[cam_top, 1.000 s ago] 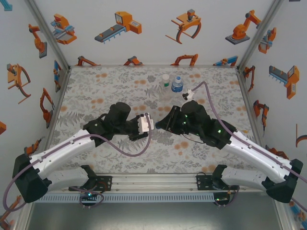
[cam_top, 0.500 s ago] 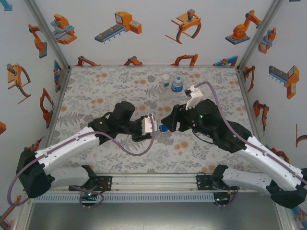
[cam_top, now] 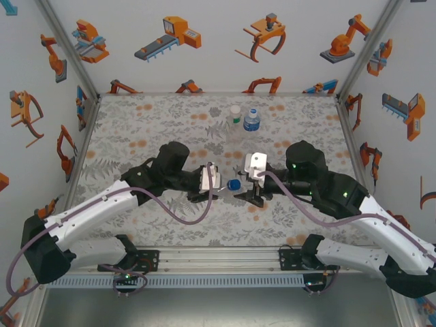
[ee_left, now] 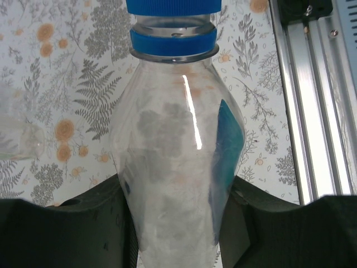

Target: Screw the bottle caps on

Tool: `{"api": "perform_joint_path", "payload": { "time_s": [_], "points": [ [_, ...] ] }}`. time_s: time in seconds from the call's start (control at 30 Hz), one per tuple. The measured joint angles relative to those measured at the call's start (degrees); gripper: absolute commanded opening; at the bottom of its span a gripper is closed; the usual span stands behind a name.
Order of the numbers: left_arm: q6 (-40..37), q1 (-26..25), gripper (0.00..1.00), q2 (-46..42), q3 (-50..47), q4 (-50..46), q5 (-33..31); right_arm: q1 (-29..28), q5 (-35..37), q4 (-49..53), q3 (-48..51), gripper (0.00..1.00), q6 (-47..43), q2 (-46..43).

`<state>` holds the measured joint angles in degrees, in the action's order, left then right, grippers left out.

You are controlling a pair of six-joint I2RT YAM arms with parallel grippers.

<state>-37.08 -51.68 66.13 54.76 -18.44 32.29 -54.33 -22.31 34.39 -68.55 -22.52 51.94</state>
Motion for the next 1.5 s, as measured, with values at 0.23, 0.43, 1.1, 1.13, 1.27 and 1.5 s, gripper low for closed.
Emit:
{"api": "perform_joint_path", "payload": {
  "time_s": [0.23,0.43,1.1,1.13,1.27,1.5],
  "points": [
    [0.00,-0.04,0.00,-2.75,0.11,-0.90,1.25,0.00,-3.65,0.09,0.04,0.50,-5.44,-0.28],
    [-0.02,-0.04,0.00,-2.95,0.11,-1.73,1.62,0.00,-5.18,-0.22,0.09,0.46,-6.36,0.00],
    [-0.90,-0.04,0.00,-4.15,0.31,-3.45,1.66,0.00,-5.33,-2.91,1.99,0.36,-5.99,1.79],
    [-0.92,-0.04,0.00,-4.17,0.31,-3.48,1.66,0.00,-5.31,-3.06,2.03,0.35,-5.84,1.79],
    [-1.01,-0.04,0.00,-4.35,0.31,-3.76,1.33,0.00,-5.11,-3.89,2.51,0.29,-4.57,1.75],
    [-0.61,0.02,0.00,-4.44,0.07,-3.80,-1.68,-0.02,0.42,-8.24,5.09,0.00,8.20,1.42]
  ]
}}
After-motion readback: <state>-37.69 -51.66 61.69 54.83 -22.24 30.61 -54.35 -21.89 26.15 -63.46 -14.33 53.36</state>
